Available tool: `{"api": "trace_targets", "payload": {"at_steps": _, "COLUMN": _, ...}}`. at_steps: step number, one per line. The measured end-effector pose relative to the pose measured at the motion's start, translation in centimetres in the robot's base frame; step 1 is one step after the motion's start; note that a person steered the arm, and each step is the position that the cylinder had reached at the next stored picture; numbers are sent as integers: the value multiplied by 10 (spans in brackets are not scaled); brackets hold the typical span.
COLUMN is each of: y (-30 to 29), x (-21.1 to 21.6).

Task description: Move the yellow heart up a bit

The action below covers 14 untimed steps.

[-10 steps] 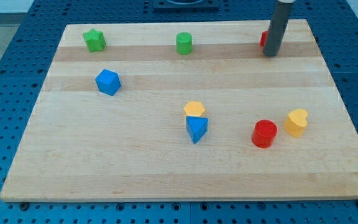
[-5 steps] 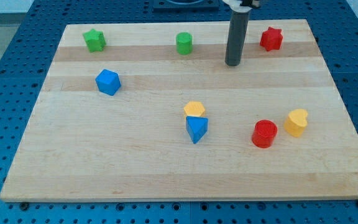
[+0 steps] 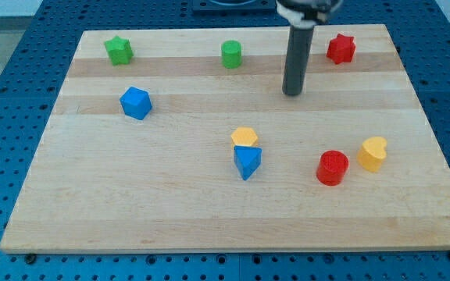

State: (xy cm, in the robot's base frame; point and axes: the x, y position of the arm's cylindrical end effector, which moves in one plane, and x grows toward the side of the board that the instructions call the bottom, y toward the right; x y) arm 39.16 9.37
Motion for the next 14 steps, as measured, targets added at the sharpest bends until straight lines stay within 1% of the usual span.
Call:
{"api": "trace_targets", "payload": {"at_steps": 1, "y": 4, "x": 20}}
{"api": "trace_targets", "payload": {"at_steps": 3, "y": 99, "x": 21}}
{"api": "trace_targets", "payload": {"at_steps": 4, "y": 128, "x": 53}}
{"api": "trace_targets", "payload": {"at_steps": 5, "y": 130, "x": 104}}
{"api": "trace_targets", "payload": {"at_steps": 7, "y": 130, "x": 106}}
{"api": "trace_targets", "payload": {"at_steps": 8, "y": 128, "x": 117}}
{"api": "trace_targets", "payload": {"at_steps": 9, "y": 122, "x": 140}}
{"api": "trace_targets", "payload": {"at_steps": 13, "y": 121, "x": 142}}
{"api": "trace_targets", "payload": {"at_steps": 14, "y": 114, "x": 134}}
